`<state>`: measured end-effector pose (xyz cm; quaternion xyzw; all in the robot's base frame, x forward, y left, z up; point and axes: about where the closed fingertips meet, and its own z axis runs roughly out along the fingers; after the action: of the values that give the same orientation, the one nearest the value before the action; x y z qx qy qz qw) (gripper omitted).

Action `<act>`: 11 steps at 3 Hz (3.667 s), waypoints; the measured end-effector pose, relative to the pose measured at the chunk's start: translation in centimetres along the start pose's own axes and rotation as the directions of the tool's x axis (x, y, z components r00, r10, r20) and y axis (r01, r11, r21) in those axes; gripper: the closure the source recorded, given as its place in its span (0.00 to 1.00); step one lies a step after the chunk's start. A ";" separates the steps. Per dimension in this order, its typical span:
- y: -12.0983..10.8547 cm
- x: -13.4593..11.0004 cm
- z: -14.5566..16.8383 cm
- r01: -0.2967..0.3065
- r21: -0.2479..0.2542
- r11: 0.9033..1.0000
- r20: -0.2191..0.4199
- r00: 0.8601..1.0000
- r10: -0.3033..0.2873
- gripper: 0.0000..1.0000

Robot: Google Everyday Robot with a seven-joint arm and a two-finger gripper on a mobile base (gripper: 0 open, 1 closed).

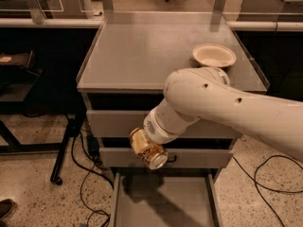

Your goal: Place orange can into bottom drawer

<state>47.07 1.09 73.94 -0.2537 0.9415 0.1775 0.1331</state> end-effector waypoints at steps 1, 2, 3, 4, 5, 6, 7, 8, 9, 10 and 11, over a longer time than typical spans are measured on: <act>-0.1 2.7 4.0 -0.117 -0.086 0.989 -0.039 0.993 0.114 1.00; -1.6 6.4 9.4 -0.277 -0.155 0.948 -0.091 0.960 0.266 1.00; -3.0 8.9 13.9 -0.388 -0.197 0.901 -0.132 0.921 0.368 1.00; -2.9 9.1 14.3 -0.393 -0.205 0.896 -0.138 0.918 0.371 1.00; -2.5 10.1 16.8 -0.432 -0.256 0.865 -0.166 0.901 0.401 1.00; -3.8 11.4 22.0 -0.526 -0.284 0.801 -0.194 0.850 0.490 1.00; -6.2 13.7 29.6 -0.661 -0.281 0.696 -0.236 0.751 0.617 1.00; -6.2 13.7 29.6 -0.661 -0.281 0.696 -0.236 0.751 0.617 1.00; -8.6 13.5 30.3 -0.702 -0.287 0.652 -0.193 0.709 0.679 1.00; -13.0 13.4 32.1 -0.759 -0.270 0.593 -0.154 0.642 0.751 1.00; -16.9 14.0 34.4 -0.808 -0.242 0.537 -0.150 0.578 0.802 1.00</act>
Offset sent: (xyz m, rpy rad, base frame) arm -0.0418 -0.0145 -0.1989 0.2413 0.3884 -0.3321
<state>49.73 -4.79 33.66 0.1890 0.9179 0.3489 -0.0109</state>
